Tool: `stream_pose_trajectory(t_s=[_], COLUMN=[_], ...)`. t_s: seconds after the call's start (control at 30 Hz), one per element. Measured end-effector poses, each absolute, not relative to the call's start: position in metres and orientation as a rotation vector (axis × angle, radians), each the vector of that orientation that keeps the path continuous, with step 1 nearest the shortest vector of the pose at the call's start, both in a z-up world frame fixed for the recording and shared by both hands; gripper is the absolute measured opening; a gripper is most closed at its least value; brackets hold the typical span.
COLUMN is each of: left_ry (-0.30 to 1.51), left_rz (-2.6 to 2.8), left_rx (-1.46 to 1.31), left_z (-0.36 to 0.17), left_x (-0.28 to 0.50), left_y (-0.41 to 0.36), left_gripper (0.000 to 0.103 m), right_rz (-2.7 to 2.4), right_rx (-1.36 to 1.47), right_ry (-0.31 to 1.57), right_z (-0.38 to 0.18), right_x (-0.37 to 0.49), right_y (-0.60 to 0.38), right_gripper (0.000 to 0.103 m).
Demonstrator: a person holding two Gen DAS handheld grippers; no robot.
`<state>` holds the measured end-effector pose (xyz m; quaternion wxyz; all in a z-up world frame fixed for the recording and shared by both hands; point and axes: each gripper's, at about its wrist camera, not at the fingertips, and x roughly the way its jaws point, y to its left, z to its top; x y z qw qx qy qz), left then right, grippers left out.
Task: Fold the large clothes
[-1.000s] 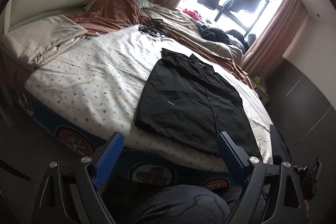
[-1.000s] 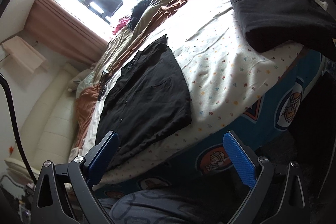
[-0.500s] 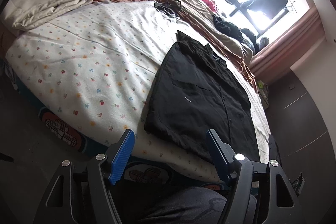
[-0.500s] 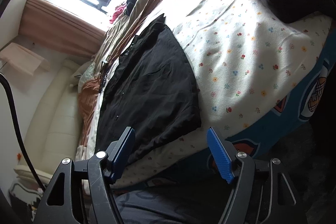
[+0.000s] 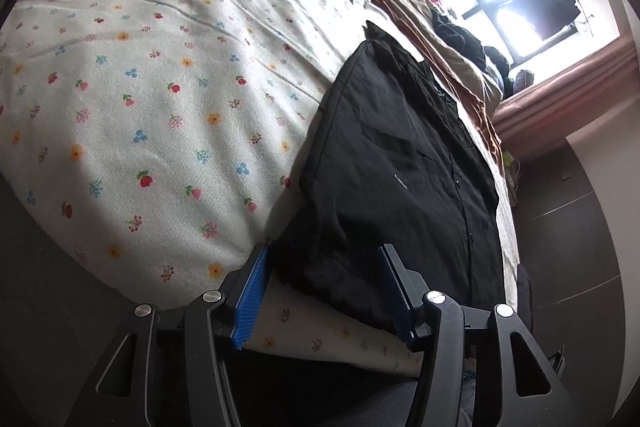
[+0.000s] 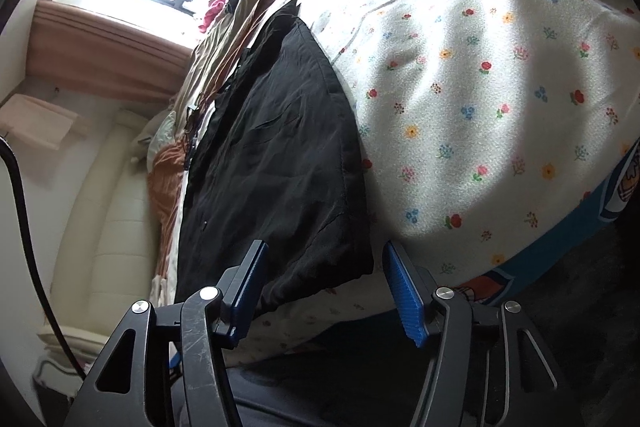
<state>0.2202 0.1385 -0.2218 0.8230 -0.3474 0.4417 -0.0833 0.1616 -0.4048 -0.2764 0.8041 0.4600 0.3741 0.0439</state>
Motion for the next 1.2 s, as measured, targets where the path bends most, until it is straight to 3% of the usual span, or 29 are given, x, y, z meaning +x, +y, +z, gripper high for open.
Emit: stream_pose_trajectory(t_s=[0.1, 0.2, 1.07, 1.2], left_ry=[0.933, 0.944, 0.888, 0.786], left_rz=[-0.176, -0.157, -0.304, -0.419], left_rx=[-0.741, -0.771, -0.954, -1.029], left_z=[-0.222, -0.224, -0.231, -0.219], left_x=[0.225, 0.227, 0.241, 0.233], left_y=[0.141, 0.149, 0.153, 0.160], left_gripper=[0.056, 0.049, 0.050, 0.050], right_rz=[0.104, 0.100, 0.197, 0.283], right_rx=[0.993, 1.009, 1.120, 1.144], right_ry=[0.793, 0.787, 0.696, 0.622], right_z=[-0.277, -0.276, -0.282, -0.273], right_x=[0.165, 0.167, 0.186, 0.186], right_y=[-0.403, -0.406, -0.411, -0.412], right_gripper=[0.061, 0.061, 0.061, 0.061])
